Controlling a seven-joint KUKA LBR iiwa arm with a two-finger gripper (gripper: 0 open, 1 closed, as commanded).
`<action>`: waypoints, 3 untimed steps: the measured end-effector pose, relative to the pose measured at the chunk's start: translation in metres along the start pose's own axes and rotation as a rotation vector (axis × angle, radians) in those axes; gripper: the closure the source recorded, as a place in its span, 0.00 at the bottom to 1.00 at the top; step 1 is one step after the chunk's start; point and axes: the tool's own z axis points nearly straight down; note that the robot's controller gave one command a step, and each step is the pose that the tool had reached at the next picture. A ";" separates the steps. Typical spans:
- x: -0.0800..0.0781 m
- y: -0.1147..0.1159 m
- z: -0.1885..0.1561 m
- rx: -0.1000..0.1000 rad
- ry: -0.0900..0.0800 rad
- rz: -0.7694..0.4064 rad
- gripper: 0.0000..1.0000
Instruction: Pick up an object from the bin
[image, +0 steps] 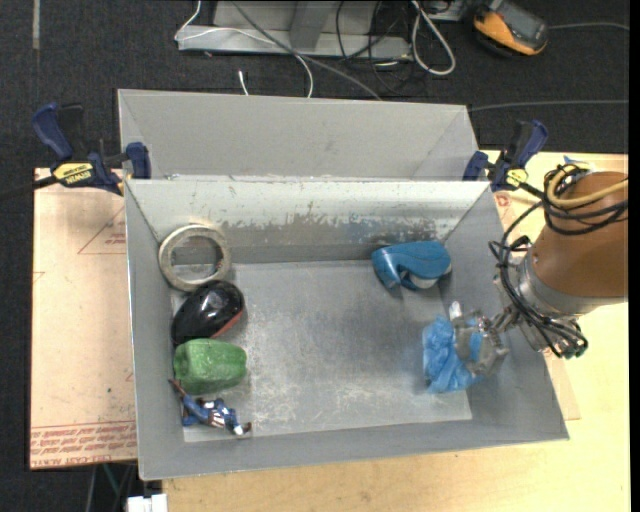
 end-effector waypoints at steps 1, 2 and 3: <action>-0.059 0.075 0.067 -0.007 -0.002 -0.085 1.00; -0.038 -0.017 0.033 0.010 -0.006 -0.154 1.00; -0.054 0.035 0.047 -0.010 -0.005 -0.115 1.00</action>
Offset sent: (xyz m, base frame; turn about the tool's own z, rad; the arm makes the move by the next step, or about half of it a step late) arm 0.0419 -0.0009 -0.0325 -0.1638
